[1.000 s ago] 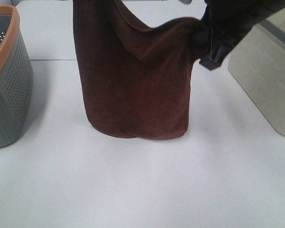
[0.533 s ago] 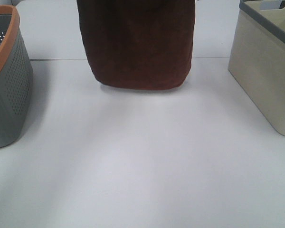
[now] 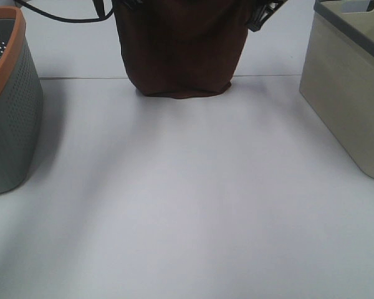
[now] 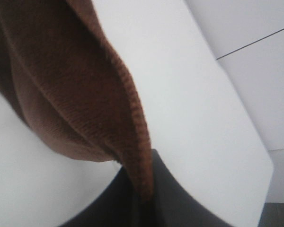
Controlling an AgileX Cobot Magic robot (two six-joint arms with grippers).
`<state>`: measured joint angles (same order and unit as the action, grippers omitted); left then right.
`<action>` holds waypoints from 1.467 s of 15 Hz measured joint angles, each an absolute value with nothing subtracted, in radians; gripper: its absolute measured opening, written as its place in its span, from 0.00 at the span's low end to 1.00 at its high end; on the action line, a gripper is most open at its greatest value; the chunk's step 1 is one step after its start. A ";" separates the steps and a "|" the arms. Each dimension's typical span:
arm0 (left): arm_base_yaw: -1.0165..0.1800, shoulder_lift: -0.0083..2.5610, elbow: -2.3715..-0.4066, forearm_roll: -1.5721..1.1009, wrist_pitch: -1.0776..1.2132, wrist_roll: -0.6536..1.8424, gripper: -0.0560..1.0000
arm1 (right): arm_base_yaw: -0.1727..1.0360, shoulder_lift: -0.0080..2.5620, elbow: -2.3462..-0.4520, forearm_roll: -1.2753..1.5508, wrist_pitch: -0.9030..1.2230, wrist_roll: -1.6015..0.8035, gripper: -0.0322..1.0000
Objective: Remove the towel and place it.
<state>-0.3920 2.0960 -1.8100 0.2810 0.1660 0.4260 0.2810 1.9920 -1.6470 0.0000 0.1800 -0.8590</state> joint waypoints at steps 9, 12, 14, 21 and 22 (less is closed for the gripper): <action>-0.448 2.096 -1.810 -0.017 1.013 0.656 0.05 | 0.281 1.992 -1.652 0.432 1.032 -1.013 0.03; -0.450 2.100 -1.810 -0.072 1.179 0.677 0.05 | 0.281 1.992 -1.651 0.411 1.082 -0.915 0.03; -0.450 2.126 -1.811 -0.103 1.209 0.677 0.05 | 0.281 1.992 -1.606 0.405 1.082 -0.862 0.03; -0.451 2.138 -1.632 -0.161 1.213 0.695 0.05 | 0.281 1.992 -1.385 0.425 1.083 -0.845 0.03; -0.451 2.138 -1.631 -0.163 1.213 0.695 0.05 | 0.282 1.992 -1.367 0.426 1.083 -0.836 0.03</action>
<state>-0.4510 2.1380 -1.6310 -0.1630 1.2130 0.6950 0.2820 1.9920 -1.3670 0.4260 1.0830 -0.8360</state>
